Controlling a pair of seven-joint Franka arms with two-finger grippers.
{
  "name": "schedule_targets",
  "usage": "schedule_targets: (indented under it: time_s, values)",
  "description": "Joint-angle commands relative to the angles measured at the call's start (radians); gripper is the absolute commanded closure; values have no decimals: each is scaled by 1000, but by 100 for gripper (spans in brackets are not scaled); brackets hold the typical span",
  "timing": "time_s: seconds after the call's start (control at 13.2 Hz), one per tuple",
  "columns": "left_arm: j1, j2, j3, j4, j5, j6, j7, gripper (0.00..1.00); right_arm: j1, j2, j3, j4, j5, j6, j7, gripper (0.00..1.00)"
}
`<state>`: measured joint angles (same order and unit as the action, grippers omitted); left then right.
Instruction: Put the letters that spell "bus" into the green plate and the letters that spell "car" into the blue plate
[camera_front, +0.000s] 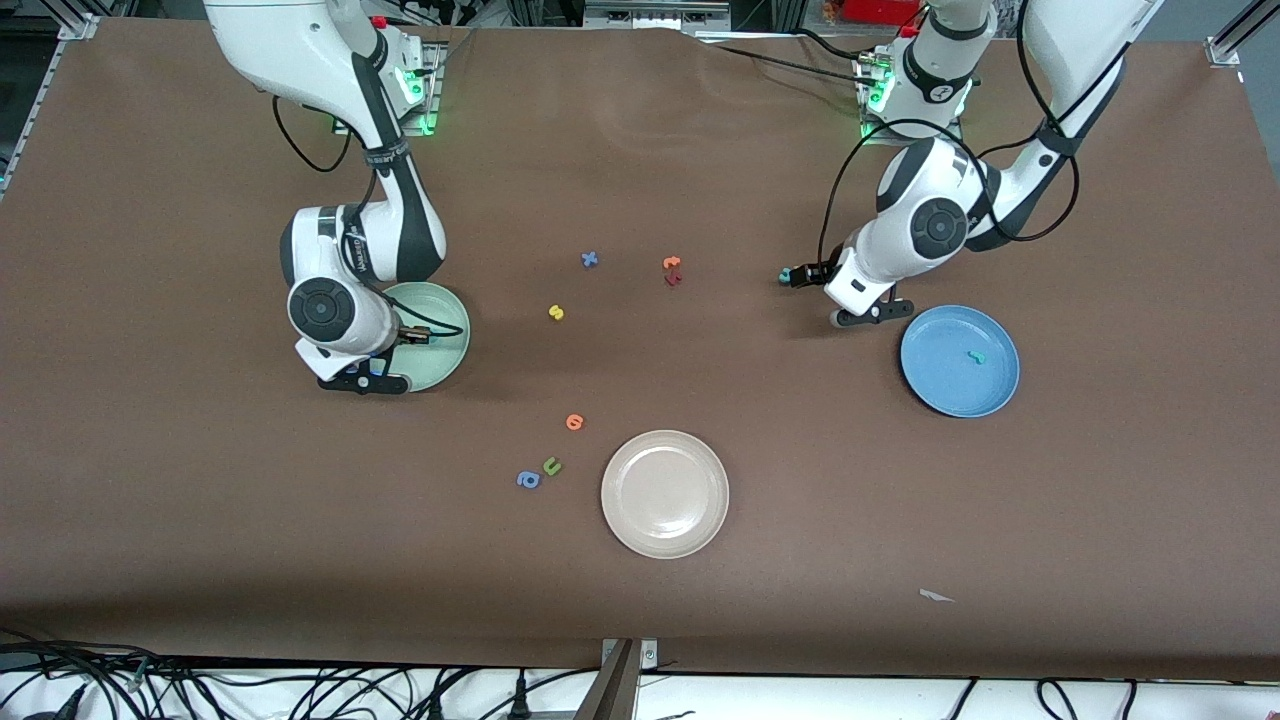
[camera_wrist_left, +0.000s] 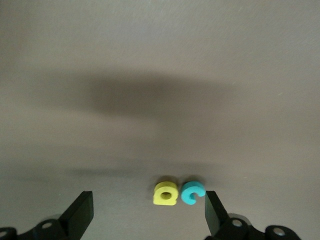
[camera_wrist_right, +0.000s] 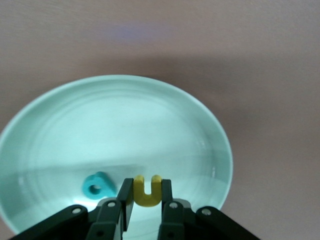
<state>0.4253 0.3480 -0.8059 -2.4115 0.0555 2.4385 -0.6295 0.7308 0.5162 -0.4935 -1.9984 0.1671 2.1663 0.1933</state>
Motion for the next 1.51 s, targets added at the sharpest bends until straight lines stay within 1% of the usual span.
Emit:
schedule_targets:
  time_s: [0.0, 0.08, 0.15, 0.23, 0.3, 0.38, 0.53, 0.68, 0.83, 0.91, 1.06, 1.21, 1.29, 1.44]
  values:
    - [-5, -44, -7, -31, 75, 13, -97, 2, -28, -2, 3, -23, -5, 21, -41, 82]
    - [-13, -46, -7, -29, 75, 13, -108, 2, -31, 16, 3, -22, 0, 21, -40, 81]
    - [-16, -46, -9, -29, 75, 17, -131, 2, -33, 36, 3, -17, 3, 23, -40, 75]
    - [-16, -46, -7, -35, 75, 52, -178, 2, -42, 36, 3, -16, 3, 21, -41, 51]
    - [-25, -47, -7, -64, 76, 98, -218, 2, -48, 36, 3, -14, 5, 20, -40, 37]
    - [-39, -56, -7, -90, 76, 149, -237, 2, -48, 36, 3, -11, 5, 18, -40, 12]
    - [-45, -67, -7, -101, 76, 166, -251, 2, -48, 25, 1, 6, 5, 3, -41, 10]
    - [-45, -69, -7, -104, 78, 163, -249, 2, -48, 21, 3, 50, 5, -61, -29, 10]
    - [-45, -86, -7, -130, 93, 160, -251, 2, -48, 21, 6, 102, 11, -132, -23, 10]
    - [-43, -98, -7, -152, 115, 160, -251, 2, -47, 13, 9, 119, 31, -144, -23, 10]
    - [-45, -100, -7, -155, 124, 162, -260, 3, -28, 8, 12, 141, 90, -158, -12, 10]
    - [-46, -100, -7, -156, 125, 166, -268, 9, -8, 2, 13, 151, 126, -148, 6, 11]
    - [-49, -98, -7, -158, 125, 166, -268, 9, 16, 2, 13, 159, 150, -145, 35, 11]
    - [-63, -98, -7, -159, 125, 166, -288, 9, 44, 4, 13, 168, 160, -143, 101, 11]
